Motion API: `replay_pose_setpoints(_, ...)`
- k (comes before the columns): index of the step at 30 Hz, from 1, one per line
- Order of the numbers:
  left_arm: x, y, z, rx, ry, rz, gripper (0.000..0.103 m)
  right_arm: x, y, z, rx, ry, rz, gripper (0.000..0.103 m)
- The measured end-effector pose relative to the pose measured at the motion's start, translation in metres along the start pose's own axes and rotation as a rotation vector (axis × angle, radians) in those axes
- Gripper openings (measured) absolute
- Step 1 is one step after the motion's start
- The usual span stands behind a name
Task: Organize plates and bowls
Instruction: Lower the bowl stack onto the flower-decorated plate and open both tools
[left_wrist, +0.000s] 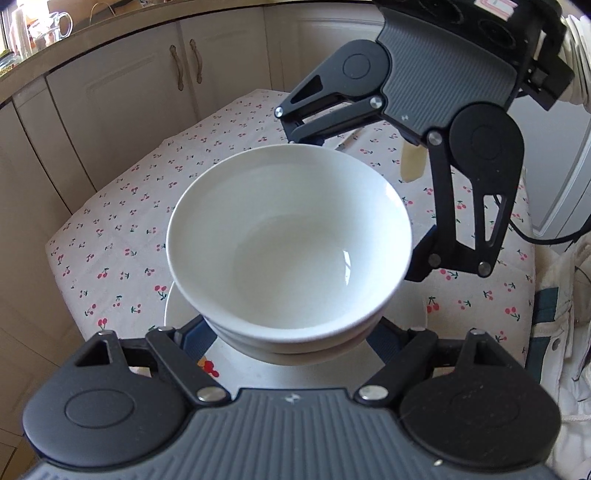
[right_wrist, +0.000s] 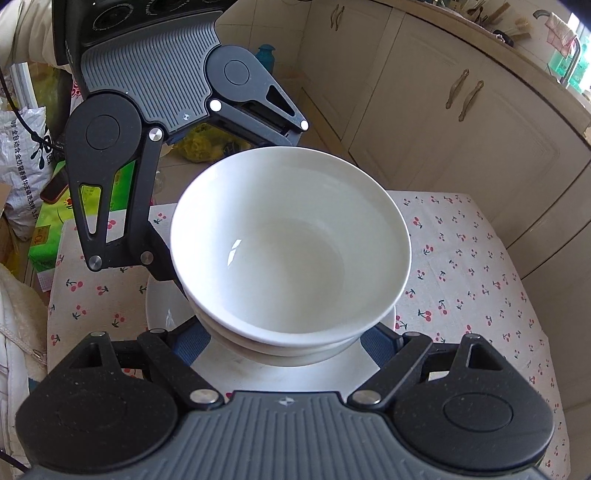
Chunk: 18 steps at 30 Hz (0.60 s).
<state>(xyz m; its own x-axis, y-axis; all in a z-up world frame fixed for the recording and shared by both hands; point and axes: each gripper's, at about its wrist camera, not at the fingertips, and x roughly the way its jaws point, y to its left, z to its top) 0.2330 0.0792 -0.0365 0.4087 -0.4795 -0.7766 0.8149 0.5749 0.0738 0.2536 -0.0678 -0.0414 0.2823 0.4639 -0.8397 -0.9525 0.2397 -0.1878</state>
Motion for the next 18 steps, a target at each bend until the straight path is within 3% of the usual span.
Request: replay_pose_setpoints(18,0.004,0.014,-0.007,-0.068,-0.015,-0.054,0.086,0.012,-0.012,0.004,0.028,0.025,0.032,0.091)
